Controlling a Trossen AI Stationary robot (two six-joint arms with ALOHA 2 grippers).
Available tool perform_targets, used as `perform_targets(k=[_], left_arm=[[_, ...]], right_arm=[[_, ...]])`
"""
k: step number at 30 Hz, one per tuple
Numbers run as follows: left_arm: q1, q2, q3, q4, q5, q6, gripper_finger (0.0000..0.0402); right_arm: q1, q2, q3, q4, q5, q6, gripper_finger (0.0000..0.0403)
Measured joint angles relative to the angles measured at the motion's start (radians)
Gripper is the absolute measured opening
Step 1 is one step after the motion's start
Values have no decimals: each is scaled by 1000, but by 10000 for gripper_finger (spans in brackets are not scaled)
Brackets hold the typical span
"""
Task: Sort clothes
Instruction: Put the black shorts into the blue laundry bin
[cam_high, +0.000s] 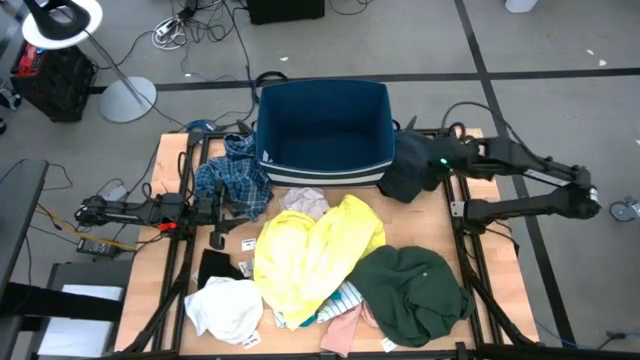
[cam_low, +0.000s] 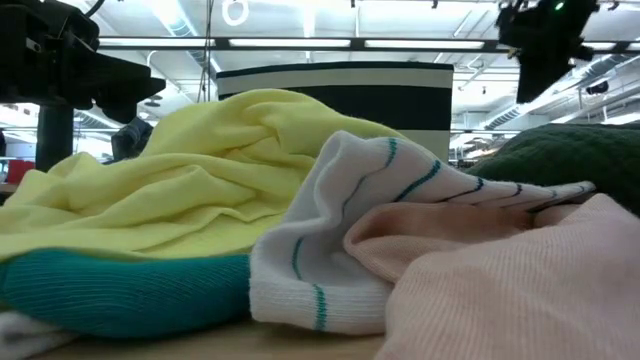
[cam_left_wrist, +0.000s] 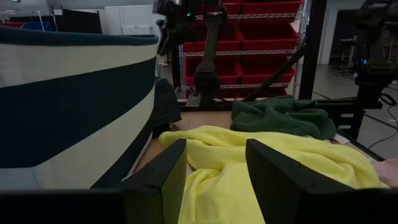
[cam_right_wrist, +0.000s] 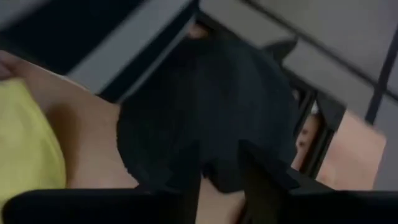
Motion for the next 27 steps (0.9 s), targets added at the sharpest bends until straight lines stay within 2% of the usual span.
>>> perform_targets(k=[6, 11, 13, 21, 27], left_arm=[[0, 0, 0, 0, 0, 0, 172], [0, 0, 0, 0, 0, 0, 172], [0, 0, 0, 0, 0, 0, 172], [0, 0, 0, 0, 0, 0, 172], [0, 0, 0, 0, 0, 0, 172]], right_arm=[[-205, 118, 0, 7, -94, -81, 176], [-373, 199, 0, 51, -305, -222, 224], [-412, 223, 0, 75, -357, -249, 241], [-451, 330, -30, 132, -353, -273, 300], [-441, 423, -113, 245, -353, -273, 319]])
